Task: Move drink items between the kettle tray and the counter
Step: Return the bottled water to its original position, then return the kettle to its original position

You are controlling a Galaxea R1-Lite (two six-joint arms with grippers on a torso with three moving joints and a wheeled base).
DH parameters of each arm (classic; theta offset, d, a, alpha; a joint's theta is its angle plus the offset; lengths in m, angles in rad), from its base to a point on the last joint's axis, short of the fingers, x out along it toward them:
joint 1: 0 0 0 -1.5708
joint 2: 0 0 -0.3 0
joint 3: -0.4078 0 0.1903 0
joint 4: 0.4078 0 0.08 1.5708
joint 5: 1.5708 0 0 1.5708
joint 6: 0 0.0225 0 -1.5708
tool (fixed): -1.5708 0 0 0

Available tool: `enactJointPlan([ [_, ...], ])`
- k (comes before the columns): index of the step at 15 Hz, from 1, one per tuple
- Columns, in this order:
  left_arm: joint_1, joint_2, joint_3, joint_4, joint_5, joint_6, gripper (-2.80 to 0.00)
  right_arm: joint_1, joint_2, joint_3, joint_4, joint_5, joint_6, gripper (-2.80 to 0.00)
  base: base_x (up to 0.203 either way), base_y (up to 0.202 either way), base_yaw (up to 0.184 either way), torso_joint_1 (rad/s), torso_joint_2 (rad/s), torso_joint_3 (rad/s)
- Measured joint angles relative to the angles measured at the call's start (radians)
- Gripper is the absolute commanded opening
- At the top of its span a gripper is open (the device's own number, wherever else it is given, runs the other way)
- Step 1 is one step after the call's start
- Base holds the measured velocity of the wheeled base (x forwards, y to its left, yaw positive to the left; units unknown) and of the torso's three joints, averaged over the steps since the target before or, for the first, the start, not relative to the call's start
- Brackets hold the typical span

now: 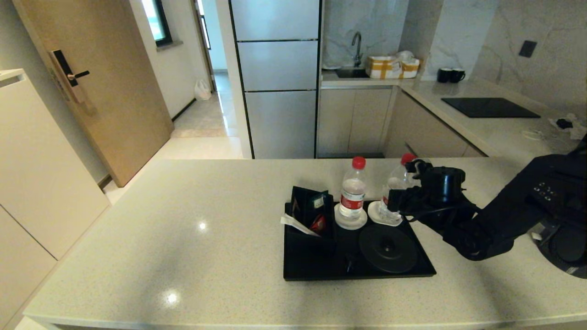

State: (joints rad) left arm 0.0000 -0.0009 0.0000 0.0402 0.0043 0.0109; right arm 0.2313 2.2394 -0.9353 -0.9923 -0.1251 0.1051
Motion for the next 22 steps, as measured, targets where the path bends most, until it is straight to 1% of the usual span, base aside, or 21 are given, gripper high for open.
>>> enactJointPlan([
  [8, 0.0, 0.0, 0.0, 0.0, 0.0, 0.0, -2.8, 0.001, 0.015, -0.005, 0.021, -0.002, 0.0, -2.8, 0.0, 0.0, 0.0, 0.0, 0.0, 0.0],
  [9, 0.0, 0.0, 0.0, 0.0, 0.001, 0.0, -2.8, 0.001, 0.014, -0.005, 0.022, -0.002, -0.001, 0.0, 0.0, 0.0, 0.0, 0.0, 0.0, 0.0],
  [15, 0.0, 0.0, 0.0, 0.0, 0.0, 0.0, -2.8, 0.001, -0.01, 0.01, 0.036, -0.004, 0.0, 0.0, 0.0, 0.0, 0.0, 0.0, 0.0, 0.0],
  [19, 0.0, 0.0, 0.0, 0.0, 0.0, 0.0, -2.8, 0.006, -0.077, 0.052, 0.046, 0.024, 0.003, 0.0, 0.0, 0.0, 0.0, 0.0, 0.0, 0.0],
  [22, 0.0, 0.0, 0.0, 0.0, 0.0, 0.0, -2.8, 0.006, -0.147, 0.087, 0.085, 0.028, 0.005, 0.0, 0.0, 0.0, 0.0, 0.0, 0.0, 0.0],
])
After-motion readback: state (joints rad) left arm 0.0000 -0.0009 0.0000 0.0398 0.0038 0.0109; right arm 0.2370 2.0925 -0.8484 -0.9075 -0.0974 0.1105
